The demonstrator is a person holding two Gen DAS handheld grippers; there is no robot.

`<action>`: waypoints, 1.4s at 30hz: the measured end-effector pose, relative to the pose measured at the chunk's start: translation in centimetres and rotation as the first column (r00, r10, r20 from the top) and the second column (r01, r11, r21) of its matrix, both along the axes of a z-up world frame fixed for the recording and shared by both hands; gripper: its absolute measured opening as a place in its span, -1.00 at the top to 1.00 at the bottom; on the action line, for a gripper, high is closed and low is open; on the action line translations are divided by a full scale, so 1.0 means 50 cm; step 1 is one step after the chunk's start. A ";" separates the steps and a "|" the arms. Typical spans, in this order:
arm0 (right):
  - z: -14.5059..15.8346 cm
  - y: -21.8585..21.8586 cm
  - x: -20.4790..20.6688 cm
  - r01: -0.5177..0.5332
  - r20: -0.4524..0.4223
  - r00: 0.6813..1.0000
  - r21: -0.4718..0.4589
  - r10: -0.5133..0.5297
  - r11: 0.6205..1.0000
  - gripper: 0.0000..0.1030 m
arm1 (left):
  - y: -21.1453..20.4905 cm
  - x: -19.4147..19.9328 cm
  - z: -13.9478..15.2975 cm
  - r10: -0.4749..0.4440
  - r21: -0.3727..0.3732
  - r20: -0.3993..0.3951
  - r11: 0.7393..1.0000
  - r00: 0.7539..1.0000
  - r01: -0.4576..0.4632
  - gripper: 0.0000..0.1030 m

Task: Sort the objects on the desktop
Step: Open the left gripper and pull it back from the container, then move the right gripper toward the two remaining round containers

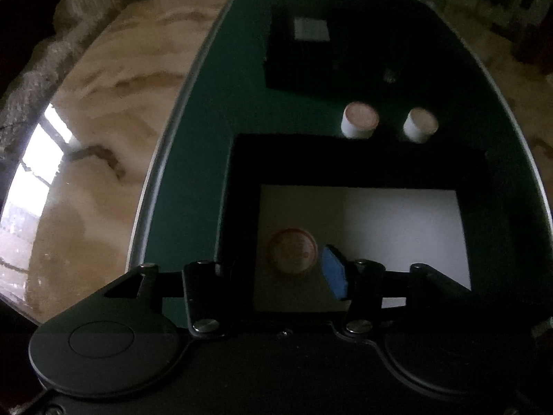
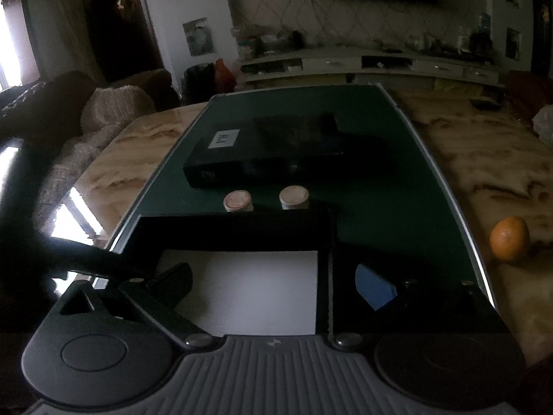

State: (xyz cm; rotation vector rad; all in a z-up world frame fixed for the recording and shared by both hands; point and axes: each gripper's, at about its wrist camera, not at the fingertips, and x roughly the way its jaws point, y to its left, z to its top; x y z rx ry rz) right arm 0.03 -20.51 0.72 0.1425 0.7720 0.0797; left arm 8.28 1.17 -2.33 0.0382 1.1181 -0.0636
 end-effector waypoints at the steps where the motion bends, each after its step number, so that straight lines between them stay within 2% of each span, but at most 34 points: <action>1: -0.001 -0.004 0.004 0.004 -0.001 1.000 -0.002 -0.004 1.000 -1.00 | 0.005 -0.010 0.009 0.000 -0.006 0.014 1.000 1.000 0.000 -0.04; 7: 0.000 -0.022 0.035 0.022 -0.003 1.000 -0.016 -0.022 1.000 -1.00 | 0.025 -0.056 0.038 0.017 -0.043 0.056 0.999 0.998 -0.015 -0.06; 11: -0.004 -0.028 0.066 0.023 -0.013 1.000 -0.047 -0.024 0.999 -1.00 | 0.033 -0.088 0.038 0.031 -0.046 0.068 0.999 0.997 -0.028 -0.08; 15: -0.012 -0.041 0.107 0.015 -0.051 0.999 -0.030 -0.017 0.999 -1.00 | 0.037 -0.116 0.036 0.035 -0.061 0.068 0.998 0.997 -0.031 -0.08; 22: 0.011 -0.034 0.185 -0.010 -0.048 0.999 -0.080 0.006 0.997 -1.00 | 0.036 -0.150 0.050 0.025 -0.069 0.094 0.997 0.995 -0.019 -0.08; 29: -0.023 -0.031 0.273 -0.015 -0.116 0.993 -0.122 0.001 0.992 -1.00 | 0.033 -0.162 0.047 0.013 -0.074 0.094 0.997 0.995 -0.006 -0.08; 36: -0.056 -0.043 0.351 -0.017 -0.209 0.978 -0.081 0.000 0.997 -1.00 | 0.032 -0.172 0.042 0.001 -0.084 0.091 0.996 0.996 0.007 -0.08; 42: -0.067 -0.023 0.387 -0.029 -0.234 0.972 -0.119 0.000 0.992 -1.00 | 0.031 -0.175 0.040 -0.006 -0.091 0.087 0.996 0.996 0.014 -0.08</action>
